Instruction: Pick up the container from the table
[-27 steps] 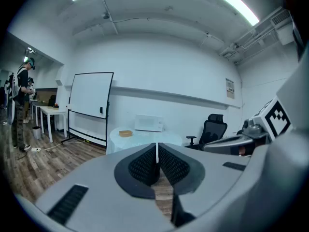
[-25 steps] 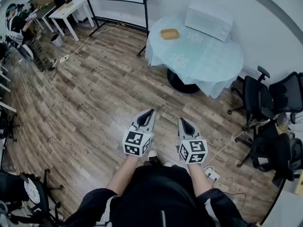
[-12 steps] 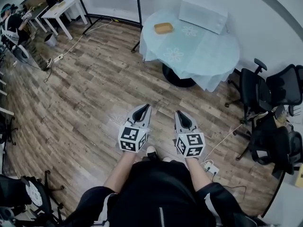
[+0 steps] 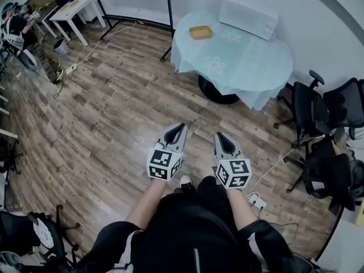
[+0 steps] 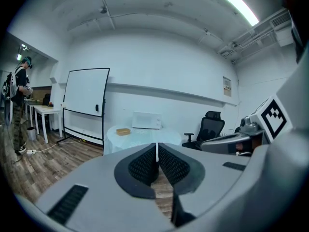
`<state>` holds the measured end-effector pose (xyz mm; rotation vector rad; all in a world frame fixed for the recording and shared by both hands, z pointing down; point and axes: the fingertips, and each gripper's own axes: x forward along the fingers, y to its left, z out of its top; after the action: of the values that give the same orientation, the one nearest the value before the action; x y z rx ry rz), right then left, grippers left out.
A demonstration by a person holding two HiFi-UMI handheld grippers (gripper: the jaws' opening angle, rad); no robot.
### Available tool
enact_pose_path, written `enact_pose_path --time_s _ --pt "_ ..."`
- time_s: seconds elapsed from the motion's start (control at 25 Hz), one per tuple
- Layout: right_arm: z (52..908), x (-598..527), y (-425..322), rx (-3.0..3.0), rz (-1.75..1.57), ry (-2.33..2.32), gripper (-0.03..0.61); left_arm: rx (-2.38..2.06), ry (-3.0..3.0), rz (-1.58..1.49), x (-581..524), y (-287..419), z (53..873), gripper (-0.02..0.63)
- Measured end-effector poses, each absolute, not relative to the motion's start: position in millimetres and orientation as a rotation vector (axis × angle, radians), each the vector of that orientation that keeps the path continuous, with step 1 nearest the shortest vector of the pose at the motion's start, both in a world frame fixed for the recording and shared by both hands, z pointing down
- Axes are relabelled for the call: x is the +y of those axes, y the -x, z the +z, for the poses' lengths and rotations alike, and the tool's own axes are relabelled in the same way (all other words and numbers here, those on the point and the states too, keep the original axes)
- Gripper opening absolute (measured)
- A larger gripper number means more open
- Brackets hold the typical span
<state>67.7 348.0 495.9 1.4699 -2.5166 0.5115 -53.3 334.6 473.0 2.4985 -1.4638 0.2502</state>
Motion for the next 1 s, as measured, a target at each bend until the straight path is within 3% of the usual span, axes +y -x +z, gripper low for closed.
enact_pose_path --time_s 0.52,1.0 --pt "501 306 -62 -2.505 0.569 -1.488 0.026 -1.442 -2.479 0.256 287 60 485 0.026" --pt "505 171 -63 -2.548 0.628 -1.447 0.026 -1.457 -2.458 0.349 169 49 488 0.026"
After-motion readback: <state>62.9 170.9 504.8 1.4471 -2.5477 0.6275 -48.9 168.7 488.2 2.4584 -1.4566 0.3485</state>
